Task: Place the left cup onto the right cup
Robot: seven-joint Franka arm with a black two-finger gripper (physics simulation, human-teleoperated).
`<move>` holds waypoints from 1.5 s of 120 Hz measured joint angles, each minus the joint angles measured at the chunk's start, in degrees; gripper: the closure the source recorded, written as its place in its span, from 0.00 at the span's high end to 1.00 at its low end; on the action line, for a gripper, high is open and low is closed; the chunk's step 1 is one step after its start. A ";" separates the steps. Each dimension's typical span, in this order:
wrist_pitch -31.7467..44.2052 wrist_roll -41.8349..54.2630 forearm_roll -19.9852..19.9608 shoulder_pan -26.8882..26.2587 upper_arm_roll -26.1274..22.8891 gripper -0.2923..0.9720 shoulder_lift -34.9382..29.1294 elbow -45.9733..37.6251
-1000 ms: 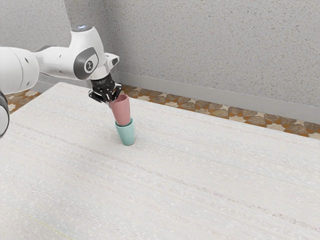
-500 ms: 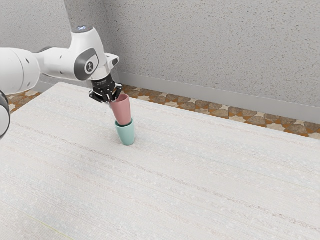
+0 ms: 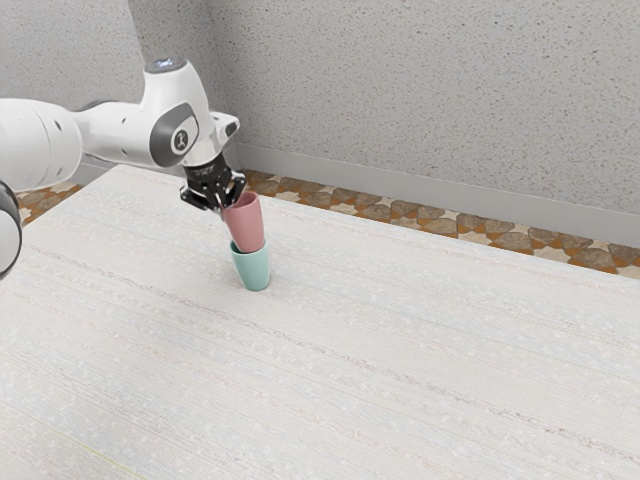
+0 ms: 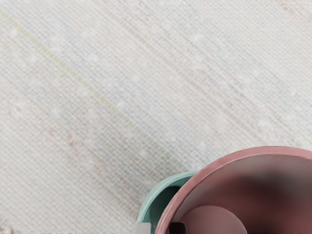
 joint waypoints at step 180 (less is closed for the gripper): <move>-3.68 4.46 3.42 -2.20 0.28 0.77 -7.68 -3.03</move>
